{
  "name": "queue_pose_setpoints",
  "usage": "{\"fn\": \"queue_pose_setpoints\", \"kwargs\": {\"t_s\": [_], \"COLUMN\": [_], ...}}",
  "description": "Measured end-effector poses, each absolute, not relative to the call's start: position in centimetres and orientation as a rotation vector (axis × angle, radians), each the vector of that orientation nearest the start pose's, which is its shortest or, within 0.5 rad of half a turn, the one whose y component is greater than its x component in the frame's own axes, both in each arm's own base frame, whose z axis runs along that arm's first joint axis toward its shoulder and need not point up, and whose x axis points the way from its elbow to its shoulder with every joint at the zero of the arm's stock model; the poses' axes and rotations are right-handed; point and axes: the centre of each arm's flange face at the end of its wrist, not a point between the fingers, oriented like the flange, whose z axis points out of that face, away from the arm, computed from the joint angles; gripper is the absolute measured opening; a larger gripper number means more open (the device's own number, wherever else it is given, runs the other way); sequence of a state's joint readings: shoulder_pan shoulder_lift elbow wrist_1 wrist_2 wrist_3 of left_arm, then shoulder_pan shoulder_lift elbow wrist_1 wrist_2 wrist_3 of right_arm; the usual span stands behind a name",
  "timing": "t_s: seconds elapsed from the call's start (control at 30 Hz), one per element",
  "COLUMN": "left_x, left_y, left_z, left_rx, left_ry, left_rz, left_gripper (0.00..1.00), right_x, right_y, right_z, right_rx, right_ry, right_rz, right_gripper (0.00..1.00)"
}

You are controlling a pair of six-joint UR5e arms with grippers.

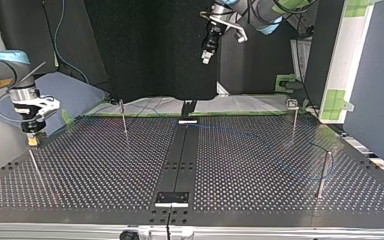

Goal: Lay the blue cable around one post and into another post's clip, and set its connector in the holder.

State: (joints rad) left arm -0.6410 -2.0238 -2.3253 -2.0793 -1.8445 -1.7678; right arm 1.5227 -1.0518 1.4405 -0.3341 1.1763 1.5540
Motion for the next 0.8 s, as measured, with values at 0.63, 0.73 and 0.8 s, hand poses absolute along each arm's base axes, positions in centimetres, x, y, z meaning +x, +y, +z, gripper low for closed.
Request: {"fn": "queue_pose_setpoints", "kwargs": {"t_s": [0.63, 0.73, 0.8], "left_x": [26.14, 26.12, 26.08], "left_y": [-32.67, -32.64, -32.61], "left_z": [6.5, 6.48, 6.45], "left_rx": [0.173, 0.175, 0.178], "left_ry": [1.722, 1.725, 1.727], "left_rz": [-0.376, -0.373, -0.37], "left_gripper": [1.0, 1.0, 1.0], "right_x": [14.5, 14.71, 14.59], "right_y": [-66.99, -66.8, -66.63], "right_z": [27.83, 27.7, 27.45], "right_rx": [1.523, 1.533, 1.535], "right_ry": [-0.991, -0.984, -0.984], "right_rz": [1.444, 1.424, 1.399], "right_gripper": [0.0, 0.0, 0.0]}}
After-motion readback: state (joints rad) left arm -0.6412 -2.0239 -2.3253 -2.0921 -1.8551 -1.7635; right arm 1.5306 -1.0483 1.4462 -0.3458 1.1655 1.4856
